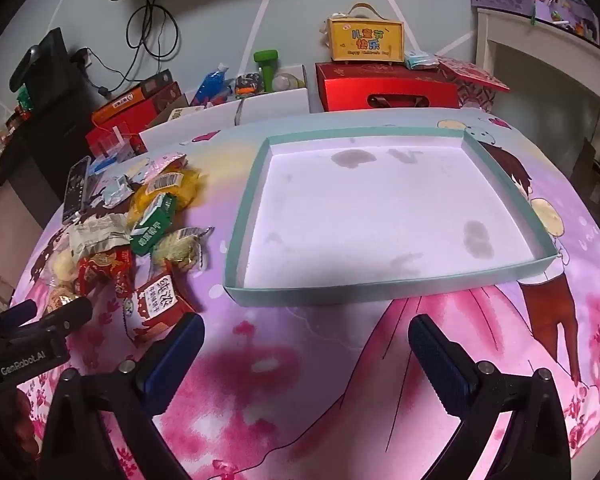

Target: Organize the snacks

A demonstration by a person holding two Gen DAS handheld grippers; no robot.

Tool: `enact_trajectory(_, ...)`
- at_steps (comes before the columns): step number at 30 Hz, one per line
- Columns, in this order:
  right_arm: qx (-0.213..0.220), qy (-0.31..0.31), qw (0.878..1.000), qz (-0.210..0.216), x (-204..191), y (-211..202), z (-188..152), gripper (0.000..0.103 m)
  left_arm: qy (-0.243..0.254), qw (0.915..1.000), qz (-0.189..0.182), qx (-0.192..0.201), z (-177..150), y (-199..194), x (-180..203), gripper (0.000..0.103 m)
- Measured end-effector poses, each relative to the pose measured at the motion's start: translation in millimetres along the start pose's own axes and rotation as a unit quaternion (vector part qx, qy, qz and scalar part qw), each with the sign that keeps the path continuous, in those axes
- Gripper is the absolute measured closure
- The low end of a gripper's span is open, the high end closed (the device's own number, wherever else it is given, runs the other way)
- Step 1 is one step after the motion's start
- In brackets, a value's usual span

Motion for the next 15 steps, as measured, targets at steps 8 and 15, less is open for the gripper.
enact_trajectory(8, -0.009, 0.003, 1.0, -0.021, -2, 13, -2, 0.0, -0.003, 0.9999, 0.005, 0.012, 3, 1, -5, 0.0)
enact_trajectory(15, 0.02, 0.014, 0.999, -0.043, 2, 19, -2, 0.0, 0.002, 0.9999, 0.009, 0.007, -1, 11, -2, 0.0)
Point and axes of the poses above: each gripper's, at about its wrist camera, not at the fingertips, and y roughly the way its jaws point, x to its right, z to its top, the point moved 6 cm from there along y, roughly the way its jaws point, and after that the axes turned 9 degrees about -z, right-handed, at the moved point
